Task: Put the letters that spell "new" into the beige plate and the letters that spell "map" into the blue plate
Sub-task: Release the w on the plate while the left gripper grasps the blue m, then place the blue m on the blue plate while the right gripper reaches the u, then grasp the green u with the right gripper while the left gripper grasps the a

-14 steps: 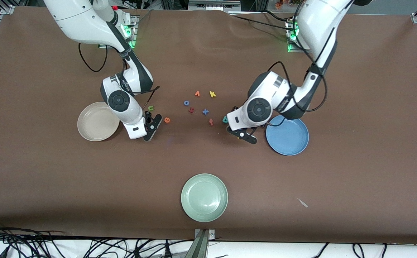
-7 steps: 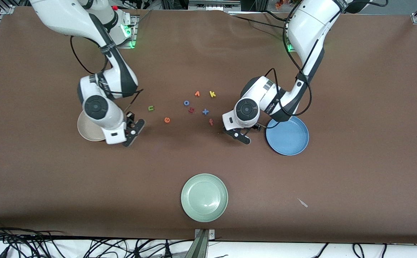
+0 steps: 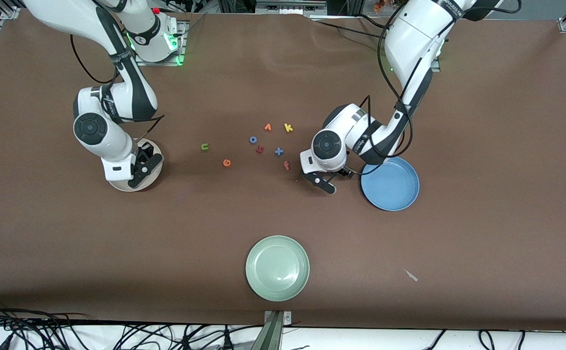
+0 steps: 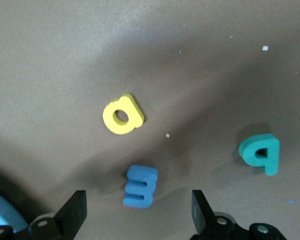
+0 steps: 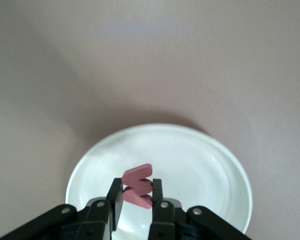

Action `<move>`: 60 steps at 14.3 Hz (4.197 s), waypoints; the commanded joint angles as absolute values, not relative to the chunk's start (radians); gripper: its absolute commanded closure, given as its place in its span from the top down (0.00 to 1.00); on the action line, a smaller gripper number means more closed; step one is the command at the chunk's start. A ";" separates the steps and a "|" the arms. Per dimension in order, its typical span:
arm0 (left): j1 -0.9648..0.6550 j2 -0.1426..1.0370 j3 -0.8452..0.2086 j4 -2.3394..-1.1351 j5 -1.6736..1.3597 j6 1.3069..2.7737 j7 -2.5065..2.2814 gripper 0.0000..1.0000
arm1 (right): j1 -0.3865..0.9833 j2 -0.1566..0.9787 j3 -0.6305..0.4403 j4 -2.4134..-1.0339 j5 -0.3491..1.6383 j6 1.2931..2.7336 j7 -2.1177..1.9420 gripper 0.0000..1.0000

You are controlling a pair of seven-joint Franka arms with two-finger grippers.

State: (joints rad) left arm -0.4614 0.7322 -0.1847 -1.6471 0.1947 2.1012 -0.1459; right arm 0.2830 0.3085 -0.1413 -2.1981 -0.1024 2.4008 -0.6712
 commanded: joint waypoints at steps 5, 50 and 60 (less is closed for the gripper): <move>-0.469 0.735 -0.178 -1.667 0.238 2.115 -0.152 0.14 | 0.288 0.246 -0.170 -2.246 -0.028 2.364 -0.586 1.00; -0.422 0.804 -0.183 -1.439 0.093 2.134 -0.546 1.00 | 0.345 0.362 0.141 -2.378 -0.009 2.732 0.259 0.35; -0.439 0.847 -0.175 -1.462 0.138 2.138 -0.542 0.74 | 0.345 0.368 0.141 -2.372 -0.011 2.732 0.255 0.22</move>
State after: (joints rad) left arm -0.4388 0.8497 -0.1759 -1.4613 0.1155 2.1307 -0.5404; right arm 0.3409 0.3535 0.1366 -2.3777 -0.0118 2.7248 0.2573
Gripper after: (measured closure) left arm 0.181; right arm 0.731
